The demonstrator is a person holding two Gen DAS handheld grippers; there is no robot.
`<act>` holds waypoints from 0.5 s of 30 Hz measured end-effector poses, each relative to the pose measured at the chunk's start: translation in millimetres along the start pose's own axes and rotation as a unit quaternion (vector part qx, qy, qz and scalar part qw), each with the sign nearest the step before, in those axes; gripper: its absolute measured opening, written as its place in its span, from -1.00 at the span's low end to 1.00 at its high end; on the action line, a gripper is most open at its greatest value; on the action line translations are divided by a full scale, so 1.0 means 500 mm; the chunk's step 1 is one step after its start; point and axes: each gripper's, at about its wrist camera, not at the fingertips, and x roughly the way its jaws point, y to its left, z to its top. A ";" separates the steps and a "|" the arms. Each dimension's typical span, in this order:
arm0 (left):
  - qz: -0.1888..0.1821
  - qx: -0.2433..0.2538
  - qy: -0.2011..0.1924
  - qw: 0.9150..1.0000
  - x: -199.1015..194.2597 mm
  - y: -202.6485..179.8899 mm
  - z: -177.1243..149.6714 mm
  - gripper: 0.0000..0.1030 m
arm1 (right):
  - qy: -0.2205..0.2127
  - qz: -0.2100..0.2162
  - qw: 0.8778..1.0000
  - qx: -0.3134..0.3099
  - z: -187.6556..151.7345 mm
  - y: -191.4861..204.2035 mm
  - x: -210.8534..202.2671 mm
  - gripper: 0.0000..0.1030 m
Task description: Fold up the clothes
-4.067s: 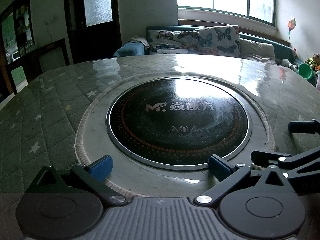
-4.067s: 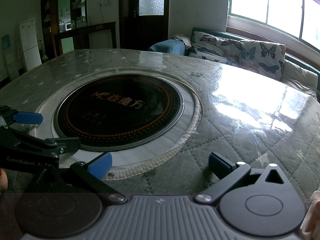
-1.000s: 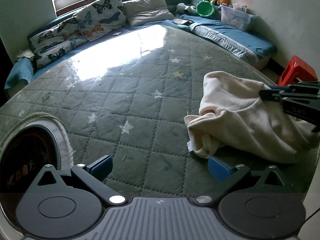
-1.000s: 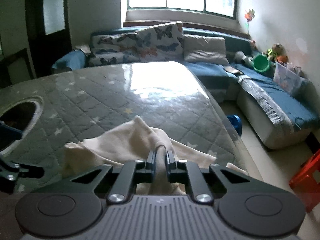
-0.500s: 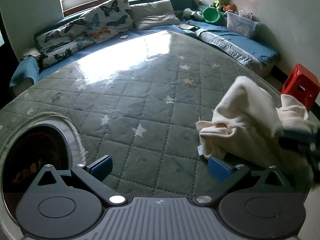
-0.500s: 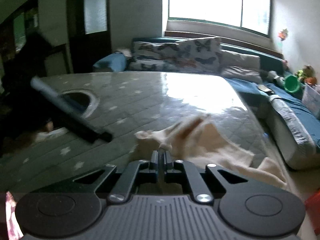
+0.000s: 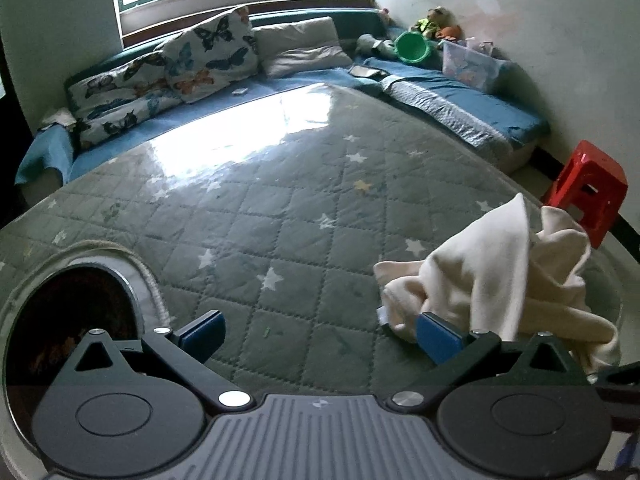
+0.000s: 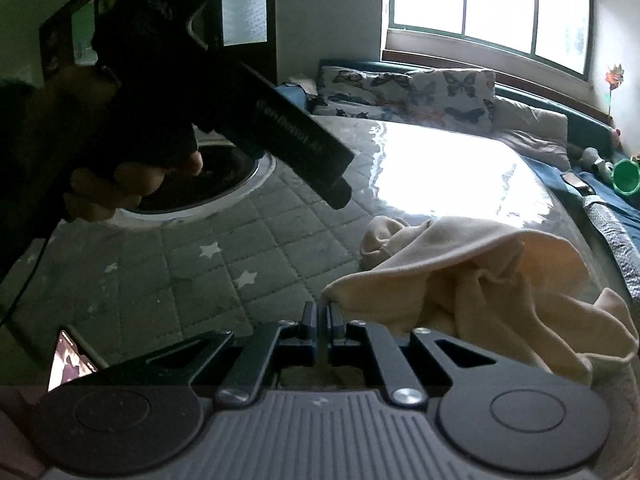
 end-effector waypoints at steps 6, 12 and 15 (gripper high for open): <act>-0.012 0.013 -0.003 1.000 -0.002 -0.027 -0.001 1.00 | -0.006 -0.014 1.000 0.016 -0.003 -0.016 -0.016 -0.77; -0.024 0.029 -0.001 0.999 0.002 -0.056 -0.007 1.00 | -0.006 -0.021 0.999 0.030 -0.012 -0.023 -0.038 -0.49; -0.026 0.037 0.000 0.999 0.005 -0.069 -0.008 1.00 | -0.006 -0.026 0.999 0.032 -0.015 -0.024 -0.046 -0.42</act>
